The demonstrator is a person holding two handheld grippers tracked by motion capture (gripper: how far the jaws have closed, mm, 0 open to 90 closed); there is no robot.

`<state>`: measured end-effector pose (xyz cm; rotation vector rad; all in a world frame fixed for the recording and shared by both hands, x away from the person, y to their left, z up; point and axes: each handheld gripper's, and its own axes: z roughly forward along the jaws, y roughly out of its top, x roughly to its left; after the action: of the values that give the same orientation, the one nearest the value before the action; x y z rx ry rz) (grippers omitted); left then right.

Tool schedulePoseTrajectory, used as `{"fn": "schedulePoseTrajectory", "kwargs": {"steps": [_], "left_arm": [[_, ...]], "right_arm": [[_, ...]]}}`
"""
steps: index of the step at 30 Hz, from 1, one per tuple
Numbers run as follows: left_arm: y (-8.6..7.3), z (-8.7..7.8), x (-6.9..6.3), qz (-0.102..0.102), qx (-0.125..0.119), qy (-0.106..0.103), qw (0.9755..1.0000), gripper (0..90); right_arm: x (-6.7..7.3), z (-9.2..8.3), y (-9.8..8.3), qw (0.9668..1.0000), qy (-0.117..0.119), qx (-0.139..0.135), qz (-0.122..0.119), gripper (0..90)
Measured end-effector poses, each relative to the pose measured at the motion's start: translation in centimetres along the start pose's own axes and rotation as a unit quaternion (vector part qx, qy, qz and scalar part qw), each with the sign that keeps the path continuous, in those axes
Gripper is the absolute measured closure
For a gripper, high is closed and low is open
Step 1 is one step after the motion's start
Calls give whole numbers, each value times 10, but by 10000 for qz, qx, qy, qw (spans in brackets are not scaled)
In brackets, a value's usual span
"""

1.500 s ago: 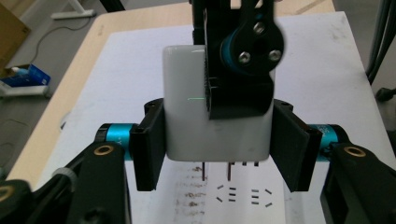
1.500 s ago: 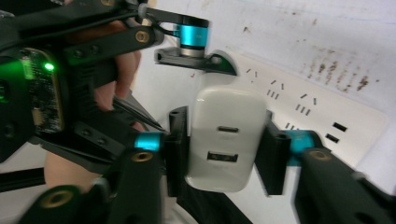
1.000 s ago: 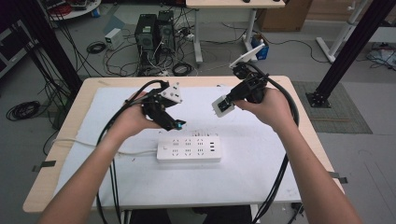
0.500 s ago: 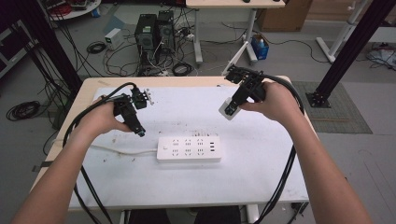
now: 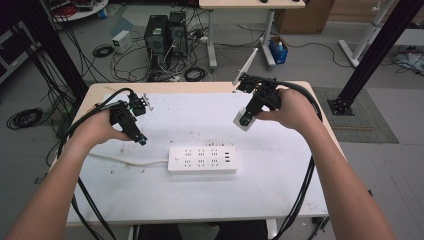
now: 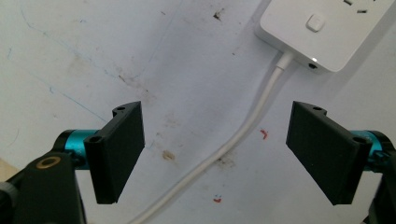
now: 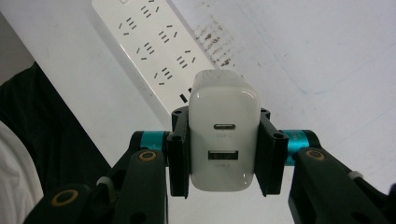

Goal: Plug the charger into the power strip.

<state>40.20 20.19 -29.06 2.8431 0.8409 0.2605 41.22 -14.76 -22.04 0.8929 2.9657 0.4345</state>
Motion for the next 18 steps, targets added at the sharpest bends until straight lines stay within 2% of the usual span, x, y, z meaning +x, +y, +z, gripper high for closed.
{"fn": "schedulePoseTrajectory", "kwargs": {"steps": [6, 8, 11, 13, 14, 16, 18], "left_arm": [[-6, 0, 5, -71, -42, 9, 10000, 194], [-8, 1, 5, -23, -79, 3, 10000, 194], [-9, 1, 4, -53, -107, 0, 9999, 194], [-10, 2, 4, -58, -141, 0, 9999, 194], [-12, 2, 5, -27, -94, -15, 10000, 194], [-14, 2, 6, -58, -74, -13, 10000, 194], [-17, 4, 5, -74, -84, -12, 9999, 194]], "right_arm": [[1, 4, 2, 9999, -25, 41, -165, 623], [5, 7, 6, 9993, -59, 42, -372, 623], [10, 13, 10, 9985, -26, 63, -542, 622], [10, 13, 10, 9985, -26, 63, -542, 622], [15, 21, 15, 9965, 9, 161, -826, 623], [18, 24, 17, 9958, 8, 204, -891, 623], [22, 36, 23, 9933, 37, 268, -1119, 623]]}}
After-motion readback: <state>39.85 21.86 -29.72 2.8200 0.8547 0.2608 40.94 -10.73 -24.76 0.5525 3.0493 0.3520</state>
